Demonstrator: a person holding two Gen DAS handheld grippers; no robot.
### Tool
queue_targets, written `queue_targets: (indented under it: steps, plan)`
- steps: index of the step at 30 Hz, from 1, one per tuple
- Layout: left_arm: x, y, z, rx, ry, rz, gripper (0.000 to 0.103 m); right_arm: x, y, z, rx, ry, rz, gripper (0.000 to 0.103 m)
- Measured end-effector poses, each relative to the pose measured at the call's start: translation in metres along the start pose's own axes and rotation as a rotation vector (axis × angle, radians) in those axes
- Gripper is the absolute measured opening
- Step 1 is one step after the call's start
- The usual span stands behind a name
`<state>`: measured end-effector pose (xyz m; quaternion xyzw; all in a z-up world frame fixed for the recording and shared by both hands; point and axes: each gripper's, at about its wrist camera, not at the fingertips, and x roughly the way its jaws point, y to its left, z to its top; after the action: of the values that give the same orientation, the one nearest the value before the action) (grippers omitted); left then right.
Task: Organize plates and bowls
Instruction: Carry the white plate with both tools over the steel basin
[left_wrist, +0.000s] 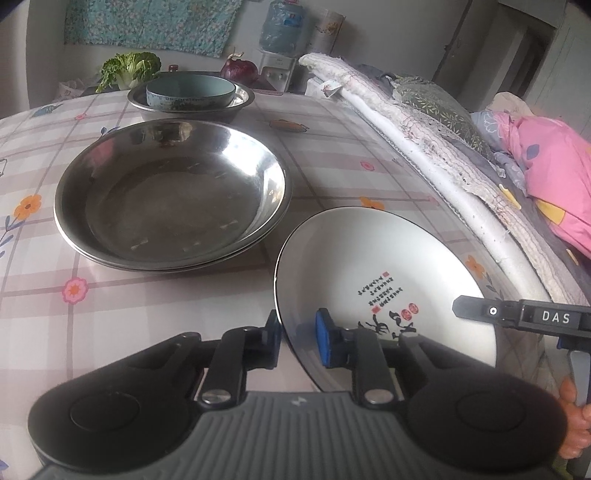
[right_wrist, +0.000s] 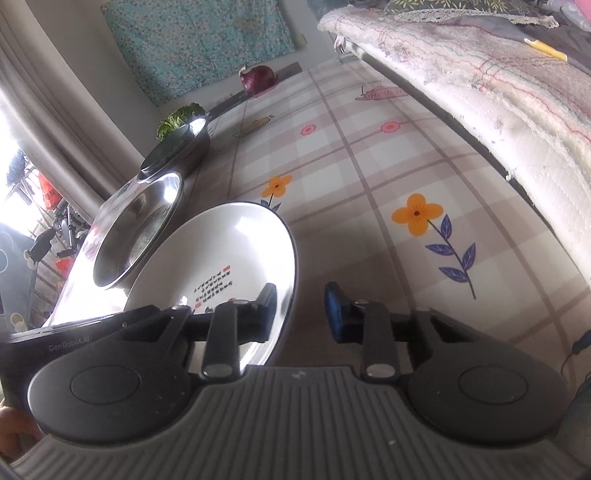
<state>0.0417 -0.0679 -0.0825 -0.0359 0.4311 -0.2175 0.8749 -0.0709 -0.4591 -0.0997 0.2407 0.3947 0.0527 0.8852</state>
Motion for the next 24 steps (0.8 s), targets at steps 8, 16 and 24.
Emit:
queue_targets:
  steps: [8,16,24]
  plan:
    - [-0.005,0.0,0.0,0.001,0.014,0.001,0.02,0.009,0.013,0.002,-0.033,-0.007,-0.01,0.014]
    - [0.003,-0.005,0.004,0.018,0.037,0.005,0.025,0.016,0.01,0.008,-0.037,-0.011,-0.003,0.014]
    - [0.005,-0.022,0.001,0.082,0.025,0.069,0.035,0.016,0.018,0.005,-0.07,-0.027,-0.034,0.018]
